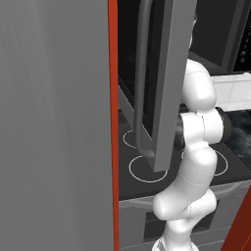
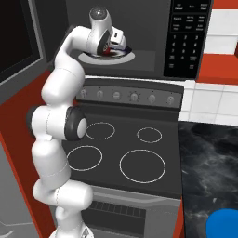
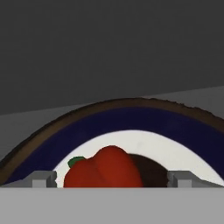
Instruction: Pick the bell pepper from the microwave and place it on plate located on the counter.
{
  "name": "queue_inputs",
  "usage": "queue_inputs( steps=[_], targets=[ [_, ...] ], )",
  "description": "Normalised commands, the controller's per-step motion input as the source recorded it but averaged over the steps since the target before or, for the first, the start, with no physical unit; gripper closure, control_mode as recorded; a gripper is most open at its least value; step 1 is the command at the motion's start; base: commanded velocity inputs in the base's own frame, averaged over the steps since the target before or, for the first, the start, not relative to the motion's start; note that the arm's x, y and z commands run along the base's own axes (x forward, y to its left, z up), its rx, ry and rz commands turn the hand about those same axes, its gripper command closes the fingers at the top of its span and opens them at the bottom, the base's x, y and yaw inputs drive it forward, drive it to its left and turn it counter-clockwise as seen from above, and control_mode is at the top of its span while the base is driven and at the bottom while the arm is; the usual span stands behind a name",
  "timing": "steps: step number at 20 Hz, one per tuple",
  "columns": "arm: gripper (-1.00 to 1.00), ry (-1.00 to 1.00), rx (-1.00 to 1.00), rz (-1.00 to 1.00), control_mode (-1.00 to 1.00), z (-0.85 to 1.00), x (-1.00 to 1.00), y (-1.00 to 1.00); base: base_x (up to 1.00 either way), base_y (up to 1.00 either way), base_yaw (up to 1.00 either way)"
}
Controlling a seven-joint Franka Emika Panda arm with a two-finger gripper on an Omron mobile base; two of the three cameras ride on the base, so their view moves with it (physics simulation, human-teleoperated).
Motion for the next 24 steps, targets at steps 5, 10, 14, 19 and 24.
queue_inputs(
  steps=[5, 10, 14, 19, 24],
  targets=[
    [-1.00, 0.00, -0.01, 0.00, -1.00, -0.13, 0.00, 0.07, 0.00, 0.00, 0.00],
    [-1.00, 0.00, -0.01, 0.00, -1.00, -0.15, 0.00, 0.08, 0.00, 0.00, 0.00],
    [-1.00, -0.01, 0.00, 0.00, -1.00, 0.00, 0.00, 0.07, 0.00, 0.00, 0.00],
    [-1.00, 0.00, 0.00, 0.00, -1.00, 0.00, 0.00, 0.00, 0.00, 0.00, 0.00],
    [1.00, 0.00, 0.00, 0.00, -1.00, 0.00, 0.00, 0.00, 0.00, 0.00, 0.00]
  ],
)
